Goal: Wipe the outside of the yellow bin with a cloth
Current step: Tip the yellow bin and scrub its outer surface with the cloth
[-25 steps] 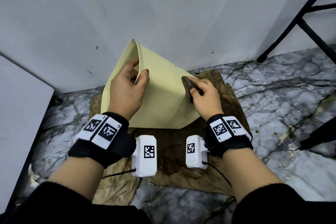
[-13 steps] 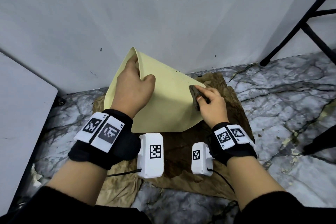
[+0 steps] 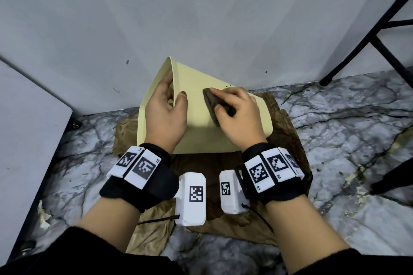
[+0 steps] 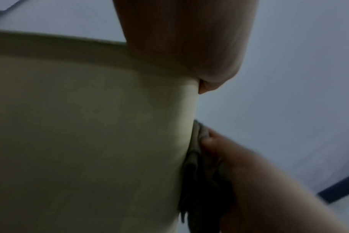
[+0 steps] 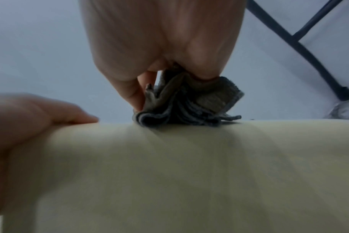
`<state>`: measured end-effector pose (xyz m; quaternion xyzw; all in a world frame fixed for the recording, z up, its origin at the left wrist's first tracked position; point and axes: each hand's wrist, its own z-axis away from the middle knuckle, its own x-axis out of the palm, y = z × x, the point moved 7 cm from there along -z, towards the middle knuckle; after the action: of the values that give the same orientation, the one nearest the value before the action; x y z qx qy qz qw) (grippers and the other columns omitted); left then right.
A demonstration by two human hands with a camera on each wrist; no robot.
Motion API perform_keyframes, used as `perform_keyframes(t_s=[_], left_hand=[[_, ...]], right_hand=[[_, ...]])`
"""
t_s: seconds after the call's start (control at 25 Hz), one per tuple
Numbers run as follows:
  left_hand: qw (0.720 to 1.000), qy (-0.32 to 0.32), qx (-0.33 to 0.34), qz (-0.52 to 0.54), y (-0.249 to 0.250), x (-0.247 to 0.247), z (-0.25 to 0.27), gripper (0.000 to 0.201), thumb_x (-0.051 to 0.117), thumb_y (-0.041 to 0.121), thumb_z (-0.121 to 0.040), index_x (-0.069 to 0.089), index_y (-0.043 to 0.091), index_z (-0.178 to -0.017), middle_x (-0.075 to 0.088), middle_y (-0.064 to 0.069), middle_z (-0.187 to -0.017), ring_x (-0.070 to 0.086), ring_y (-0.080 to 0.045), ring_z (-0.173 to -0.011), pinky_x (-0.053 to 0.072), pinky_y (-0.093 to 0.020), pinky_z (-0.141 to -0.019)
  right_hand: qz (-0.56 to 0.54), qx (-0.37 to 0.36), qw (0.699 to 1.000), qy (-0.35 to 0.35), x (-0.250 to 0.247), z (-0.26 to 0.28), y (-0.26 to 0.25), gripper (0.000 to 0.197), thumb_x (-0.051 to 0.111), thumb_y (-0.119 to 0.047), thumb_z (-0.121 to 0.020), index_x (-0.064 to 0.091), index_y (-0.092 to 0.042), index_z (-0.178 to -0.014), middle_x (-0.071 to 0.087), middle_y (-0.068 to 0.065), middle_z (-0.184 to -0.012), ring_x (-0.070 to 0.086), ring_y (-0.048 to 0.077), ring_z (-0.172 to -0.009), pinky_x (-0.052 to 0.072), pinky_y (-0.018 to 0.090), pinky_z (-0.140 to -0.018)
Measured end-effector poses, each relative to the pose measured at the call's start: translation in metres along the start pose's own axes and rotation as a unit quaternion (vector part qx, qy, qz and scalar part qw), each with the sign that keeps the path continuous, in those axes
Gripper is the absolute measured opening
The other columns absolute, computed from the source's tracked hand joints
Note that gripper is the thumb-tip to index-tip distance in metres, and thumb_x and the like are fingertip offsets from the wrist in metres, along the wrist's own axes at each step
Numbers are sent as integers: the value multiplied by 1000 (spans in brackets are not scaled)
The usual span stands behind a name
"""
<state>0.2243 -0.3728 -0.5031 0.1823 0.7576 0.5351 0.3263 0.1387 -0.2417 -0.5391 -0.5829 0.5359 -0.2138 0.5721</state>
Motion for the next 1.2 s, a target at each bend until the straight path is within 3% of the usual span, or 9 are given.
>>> perform_keyframes(t_s=[0.24,0.36,0.48,0.64,0.72,0.8,0.88,1.08,1.2], left_hand=[[999,-27,20,-27,-7,8,6,43,47,1,-88,42,10,-130,55,20,-98,53,22,-83,42,-1,-76],[999,-23,20,-42,-7,6,4,45,48,5,-88,41,12,-132,56,15,-102,52,24,-84,41,0,-76],[998,-19,22,-52,-9,4,2,45,48,8,-88,41,15,-132,55,20,-100,51,22,-86,42,-1,-78],[997,-18,16,-67,-10,2,0,47,48,12,-87,41,19,-133,53,27,-96,51,22,-87,44,-6,-82],[997,-20,14,-79,-10,3,0,47,48,10,-88,40,19,-133,50,31,-95,51,23,-85,42,-1,-80],[994,-20,21,-105,-7,3,0,47,47,10,-88,39,19,-134,53,26,-100,52,18,-88,37,4,-76],[988,-27,39,-150,-2,5,1,48,47,10,-88,38,17,-134,56,13,-112,51,3,-100,34,5,-76],[972,-37,59,-226,2,6,1,51,45,14,-90,30,11,-138,52,-10,-133,50,-25,-117,35,-21,-88],[970,-32,54,-235,-1,4,0,51,44,14,-90,29,10,-139,53,-13,-131,51,-29,-115,36,-23,-87]], right_hand=[[-2,-30,1000,3,12,8,-3,37,50,-22,-79,61,-29,-114,59,-1,-107,48,28,-102,20,-4,-85],[-3,-7,1000,4,7,9,11,35,54,-14,-84,60,-28,-115,58,1,-109,45,28,-105,25,7,-83],[1,36,999,8,-2,11,35,35,54,-12,-85,60,-27,-116,57,2,-112,44,28,-107,27,18,-92],[10,95,995,22,-15,11,72,34,53,-13,-86,60,-27,-116,55,3,-117,43,28,-113,27,19,-96],[8,116,993,34,-22,12,91,33,54,-14,-86,60,-27,-116,54,3,-117,45,31,-115,34,30,-103],[10,151,988,42,-29,15,108,34,53,-15,-86,59,-27,-117,53,4,-119,45,32,-115,37,42,-105],[14,176,983,47,-34,18,119,34,53,-15,-87,58,-28,-118,53,5,-122,45,33,-116,37,43,-105],[12,186,981,50,-34,19,116,35,53,-13,-86,58,-25,-119,52,6,-122,45,33,-114,38,40,-104],[13,164,985,50,-25,20,94,35,52,-11,-86,59,-24,-118,53,5,-121,44,32,-113,35,29,-101]])
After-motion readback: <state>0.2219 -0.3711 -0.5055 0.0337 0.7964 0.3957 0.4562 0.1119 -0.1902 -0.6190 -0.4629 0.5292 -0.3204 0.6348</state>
